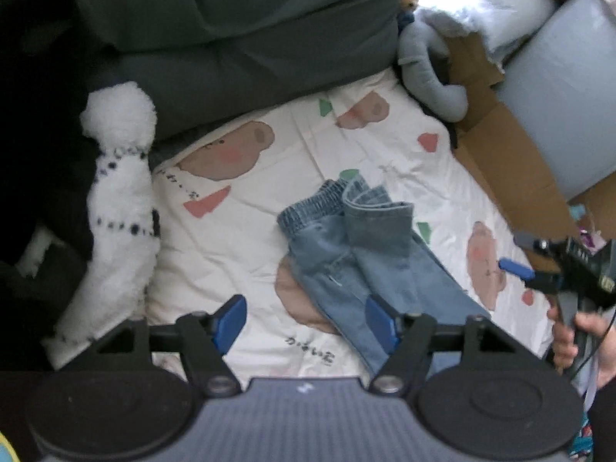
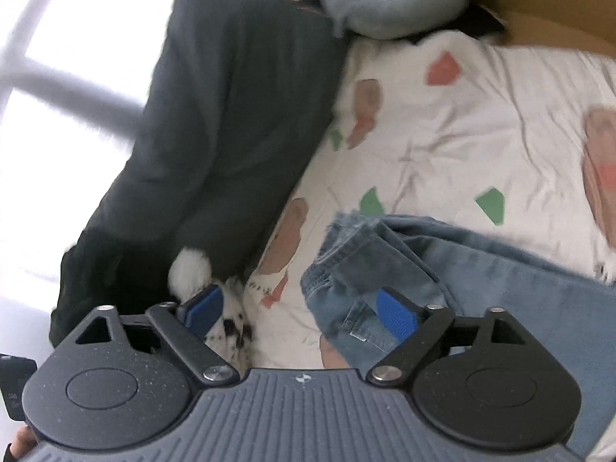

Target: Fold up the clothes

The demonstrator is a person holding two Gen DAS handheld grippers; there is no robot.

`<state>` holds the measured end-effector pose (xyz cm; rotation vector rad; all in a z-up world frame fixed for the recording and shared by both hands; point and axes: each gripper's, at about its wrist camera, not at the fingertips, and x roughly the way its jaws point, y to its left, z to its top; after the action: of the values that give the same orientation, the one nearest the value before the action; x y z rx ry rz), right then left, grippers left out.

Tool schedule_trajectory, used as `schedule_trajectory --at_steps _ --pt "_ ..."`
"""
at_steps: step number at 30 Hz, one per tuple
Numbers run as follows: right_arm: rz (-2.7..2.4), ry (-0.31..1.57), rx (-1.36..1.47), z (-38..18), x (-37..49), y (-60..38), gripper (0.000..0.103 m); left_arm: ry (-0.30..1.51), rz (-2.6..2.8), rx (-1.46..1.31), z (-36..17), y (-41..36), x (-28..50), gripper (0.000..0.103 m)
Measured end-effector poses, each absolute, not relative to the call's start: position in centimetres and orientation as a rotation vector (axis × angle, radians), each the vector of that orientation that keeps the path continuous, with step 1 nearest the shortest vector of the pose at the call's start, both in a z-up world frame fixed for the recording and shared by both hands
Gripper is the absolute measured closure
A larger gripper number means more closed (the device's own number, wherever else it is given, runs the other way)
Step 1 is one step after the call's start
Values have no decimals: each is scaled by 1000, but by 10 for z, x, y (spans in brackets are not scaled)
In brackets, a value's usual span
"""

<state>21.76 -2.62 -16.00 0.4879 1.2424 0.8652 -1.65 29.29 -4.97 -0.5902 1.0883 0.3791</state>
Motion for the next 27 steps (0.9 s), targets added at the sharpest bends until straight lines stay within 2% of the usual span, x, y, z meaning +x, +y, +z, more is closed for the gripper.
schedule_trajectory --at_steps 2,5,9,19,27 --pt "871 1228 442 -168 212 -19 9 1082 359 -582 -54 302 0 28" --pt "920 1139 328 -184 200 -6 8 1070 321 -590 -69 311 30 28" --pt "913 1015 309 -209 198 3 8 1092 283 -560 -97 311 70 28" --pt "990 996 125 -273 203 30 9 1035 232 -570 -159 294 117 28" --pt "1018 950 17 -274 239 39 10 952 263 -558 -185 280 124 28"
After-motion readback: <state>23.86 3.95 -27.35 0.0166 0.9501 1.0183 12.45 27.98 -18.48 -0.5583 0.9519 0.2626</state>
